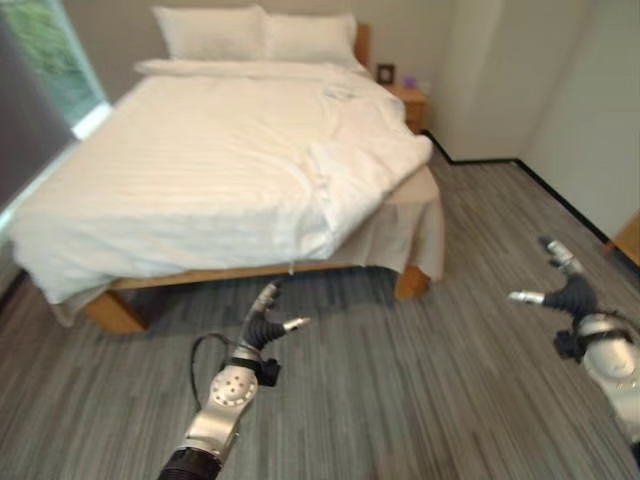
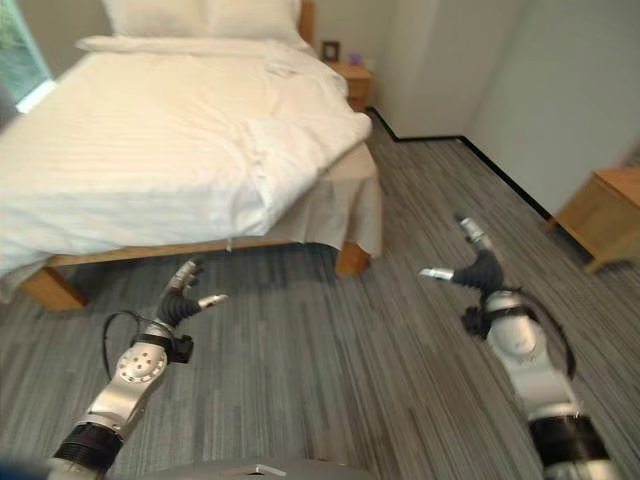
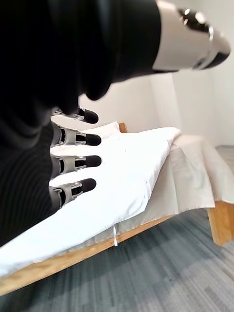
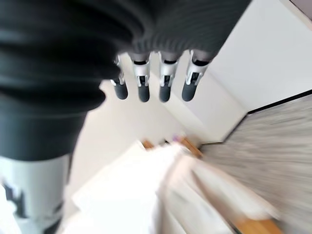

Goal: Making the bed.

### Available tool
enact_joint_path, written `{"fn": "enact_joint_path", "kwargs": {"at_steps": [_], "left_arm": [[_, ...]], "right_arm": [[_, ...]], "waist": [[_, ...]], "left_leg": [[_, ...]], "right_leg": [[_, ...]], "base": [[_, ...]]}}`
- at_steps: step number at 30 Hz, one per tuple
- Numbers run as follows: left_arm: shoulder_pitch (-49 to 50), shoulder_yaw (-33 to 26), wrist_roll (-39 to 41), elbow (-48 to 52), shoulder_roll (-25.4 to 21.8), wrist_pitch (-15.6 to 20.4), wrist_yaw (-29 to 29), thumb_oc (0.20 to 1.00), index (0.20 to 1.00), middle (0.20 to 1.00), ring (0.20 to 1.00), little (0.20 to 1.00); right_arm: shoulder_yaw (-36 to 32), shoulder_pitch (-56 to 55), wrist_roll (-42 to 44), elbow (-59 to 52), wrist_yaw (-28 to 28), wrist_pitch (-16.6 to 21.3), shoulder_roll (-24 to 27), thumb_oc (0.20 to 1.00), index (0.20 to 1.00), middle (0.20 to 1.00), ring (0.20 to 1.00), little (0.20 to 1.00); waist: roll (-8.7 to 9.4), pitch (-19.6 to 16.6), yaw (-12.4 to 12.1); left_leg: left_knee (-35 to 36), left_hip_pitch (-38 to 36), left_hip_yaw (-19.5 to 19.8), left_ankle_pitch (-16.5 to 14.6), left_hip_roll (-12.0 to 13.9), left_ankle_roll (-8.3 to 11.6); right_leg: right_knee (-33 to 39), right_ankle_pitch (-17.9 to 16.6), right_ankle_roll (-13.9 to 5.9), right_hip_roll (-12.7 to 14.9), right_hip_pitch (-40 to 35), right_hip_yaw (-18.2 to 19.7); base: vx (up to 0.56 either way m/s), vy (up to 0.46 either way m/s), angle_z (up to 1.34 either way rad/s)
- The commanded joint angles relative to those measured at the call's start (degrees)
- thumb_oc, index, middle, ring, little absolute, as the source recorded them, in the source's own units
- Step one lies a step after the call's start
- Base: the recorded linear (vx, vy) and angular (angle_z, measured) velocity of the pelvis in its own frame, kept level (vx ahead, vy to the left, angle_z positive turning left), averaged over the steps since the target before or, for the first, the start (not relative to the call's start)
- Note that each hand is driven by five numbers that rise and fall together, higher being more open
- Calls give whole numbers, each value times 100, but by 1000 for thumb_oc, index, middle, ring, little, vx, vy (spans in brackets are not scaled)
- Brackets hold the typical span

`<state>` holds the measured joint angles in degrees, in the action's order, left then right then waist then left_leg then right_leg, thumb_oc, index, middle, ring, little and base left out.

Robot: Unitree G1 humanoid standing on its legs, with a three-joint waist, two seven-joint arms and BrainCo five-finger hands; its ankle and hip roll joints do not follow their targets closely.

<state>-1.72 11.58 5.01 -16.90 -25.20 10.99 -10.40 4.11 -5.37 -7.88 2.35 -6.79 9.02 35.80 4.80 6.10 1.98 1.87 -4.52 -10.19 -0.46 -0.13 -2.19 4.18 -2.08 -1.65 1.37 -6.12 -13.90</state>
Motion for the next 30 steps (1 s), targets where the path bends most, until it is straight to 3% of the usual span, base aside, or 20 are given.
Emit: {"fn": "enact_joint_path", "kwargs": {"at_steps": [1, 3, 6, 13, 15, 17, 19, 21, 22, 24, 26, 27, 28, 30], "left_arm": [[-400, 161, -414, 376, 11, 352, -152, 1000, 1000, 1000, 1000, 1000], [-353, 218, -632, 706, -97, 355, -153, 1000, 1000, 1000, 1000, 1000], [-339, 214, -637, 829, -87, 359, -154, 1000, 1000, 1000, 1000, 1000], [-146, 207, -626, 1063, -3, 380, -49, 1000, 1000, 1000, 1000, 1000], [-144, 234, -549, 1026, 30, 333, -70, 1000, 1000, 1000, 1000, 1000], [-133, 247, -521, 938, 64, 281, -133, 1000, 1000, 1000, 1000, 1000], [-123, 209, -451, 892, 98, 236, -146, 1000, 1000, 1000, 1000, 1000], [-54, 183, -318, 889, 137, 221, -96, 1000, 1000, 1000, 1000, 1000], [-30, 148, -250, 814, 158, 233, -77, 1000, 1000, 1000, 1000, 1000], [-30, 120, -232, 762, 164, 229, -73, 1000, 1000, 1000, 1000, 1000], [91, 53, -178, 696, 213, 241, -12, 1000, 1000, 1000, 1000, 1000], [89, 50, -180, 697, 213, 240, -12, 1000, 1000, 1000, 1000, 1000], [144, 53, -126, 683, 242, 219, 1, 1000, 1000, 1000, 1000, 1000], [54, 111, 42, 611, 341, 195, -30, 1000, 1000, 1000, 1000, 1000]], "right_arm": [[207, 80, -432, -267, -139, 222, -326, 1000, 1000, 1000, 1000, 1000], [455, 139, -364, -71, -60, 226, -453, 1000, 1000, 1000, 1000, 1000], [584, 226, -372, 145, -84, 202, -516, 1000, 1000, 1000, 1000, 1000], [751, 256, -292, 596, -159, 256, -590, 1000, 1000, 1000, 1000, 1000], [787, 351, -374, 623, -202, 229, -589, 1000, 1000, 1000, 1000, 1000], [855, 448, -446, 624, -194, 197, -587, 1000, 1000, 1000, 1000, 1000], [880, 498, -515, 588, -179, 161, -590, 1000, 1000, 1000, 1000, 1000], [899, 497, -515, 486, -147, 150, -591, 1000, 1000, 1000, 1000, 1000], [902, 474, -502, 403, -150, 150, -591, 1000, 1000, 1000, 1000, 1000], [902, 483, -516, 381, -162, 154, -575, 1000, 1000, 1000, 1000, 1000], [914, 425, -582, 196, -107, 201, -439, 1000, 1000, 1000, 1000, 1000], [914, 429, -581, 196, -107, 202, -439, 1000, 1000, 1000, 1000, 1000], [905, 458, -550, 128, -116, 255, -354, 1000, 1000, 1000, 1000, 1000], [911, 569, -435, -2, -170, 310, -179, 1000, 1000, 1000, 1000, 1000]], "waist": [[-285, 251, 16], [-351, 377, 61], [-385, 456, 72], [-344, 396, -39], [-376, 476, -75], [-391, 608, -61], [-395, 668, -89], [-367, 666, -77], [-348, 689, -49], [-325, 678, -24], [-314, 584, -72], [-298, 580, -66], [-300, 593, -116], [-216, 820, -268]], "left_leg": [[313, -411, 60, -349, 341, 352], [313, -470, 12, -370, 382, 313], [313, -491, -4, -363, 400, 294], [313, -546, 47, -407, 338, 267], [313, -538, 39, -429, 354, 224], [313, -600, 23, -494, 345, 203], [313, -666, -33, -562, 374, 213], [313, -732, -39, -620, 422, 290], [313, -855, 11, -720, 493, 399], [313, -894, 36, -745, 524, 457], [-84, -1156, 38, -803, 753, 571], [-109, -1123, 46, -794, 742, 574], [-860, -845, 44, -561, 920, 648], [-3102, 370, 403, 211, 1080, 766]], "right_leg": [[-322, 207, -745, 636, -9, 68], [-943, 269, -815, 654, 328, 121], [-1237, 250, -877, 672, 514, 177], [-764, 399, -730, 650, 185, -61], [-1343, 335, -860, 759, 458, -190], [-2161, 11, -1137, 918, 910, -230], [-2429, -122, -1216, 1122, 1222, -437], [-1804, -11, -1030, 1110, 1285, -639], [-1129, 34, -941, 948, 1346, -548], [-846, -28, -919, 901, 1383, -423], [-390, -5, -711, 612, 1025, -145], [-360, -37, -701, 622, 1029, -148], [-229, 46, -550, 480, 762, -109], [22, 101, -161, 338, 336, -212]], "base": [[-9, 18, -9], [-1, 39, -15], [7, 18, -9], [69, -9, 1], [2, 5, 2], [23, 11, -3], [144, -57, -13], [319, -221, 12], [305, -230, 17], [252, -192, 0], [389, -273, 12], [308, -255, 22], [89, -275, 20], [149, -453, 25]]}}
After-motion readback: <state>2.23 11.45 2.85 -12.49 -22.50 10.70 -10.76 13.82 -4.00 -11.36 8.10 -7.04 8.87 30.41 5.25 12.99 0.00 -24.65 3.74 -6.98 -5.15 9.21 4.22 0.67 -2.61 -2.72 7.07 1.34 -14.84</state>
